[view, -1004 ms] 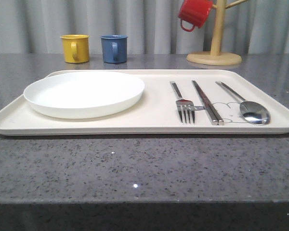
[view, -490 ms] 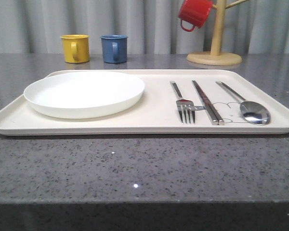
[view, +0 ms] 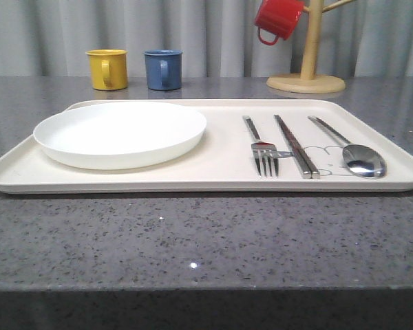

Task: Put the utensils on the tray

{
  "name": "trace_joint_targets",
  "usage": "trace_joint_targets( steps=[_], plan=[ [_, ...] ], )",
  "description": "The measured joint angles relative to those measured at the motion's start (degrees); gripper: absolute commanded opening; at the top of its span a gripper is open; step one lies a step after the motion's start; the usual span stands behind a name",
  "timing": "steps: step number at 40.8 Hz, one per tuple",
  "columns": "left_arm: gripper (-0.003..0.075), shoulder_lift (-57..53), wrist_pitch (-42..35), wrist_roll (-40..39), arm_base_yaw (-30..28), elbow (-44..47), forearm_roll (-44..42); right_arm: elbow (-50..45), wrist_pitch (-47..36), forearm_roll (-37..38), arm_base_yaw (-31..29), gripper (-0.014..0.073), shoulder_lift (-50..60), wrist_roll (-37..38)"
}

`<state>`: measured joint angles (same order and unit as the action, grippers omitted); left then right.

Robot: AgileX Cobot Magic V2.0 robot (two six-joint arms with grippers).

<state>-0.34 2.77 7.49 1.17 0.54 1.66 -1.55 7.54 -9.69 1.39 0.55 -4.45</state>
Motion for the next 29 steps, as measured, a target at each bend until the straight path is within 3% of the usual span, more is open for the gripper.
trace_joint_targets(
  steps=[17,29],
  plan=[
    [-0.0018,0.00,0.00,0.00,0.00,0.00,0.00,0.00,-3.59,-0.25,0.00,-0.0122,0.00,0.14],
    [-0.0018,0.00,0.00,0.00,0.00,0.00,0.00,0.00,-5.51,5.08,0.00,-0.0122,0.00,6.98]
  ],
)
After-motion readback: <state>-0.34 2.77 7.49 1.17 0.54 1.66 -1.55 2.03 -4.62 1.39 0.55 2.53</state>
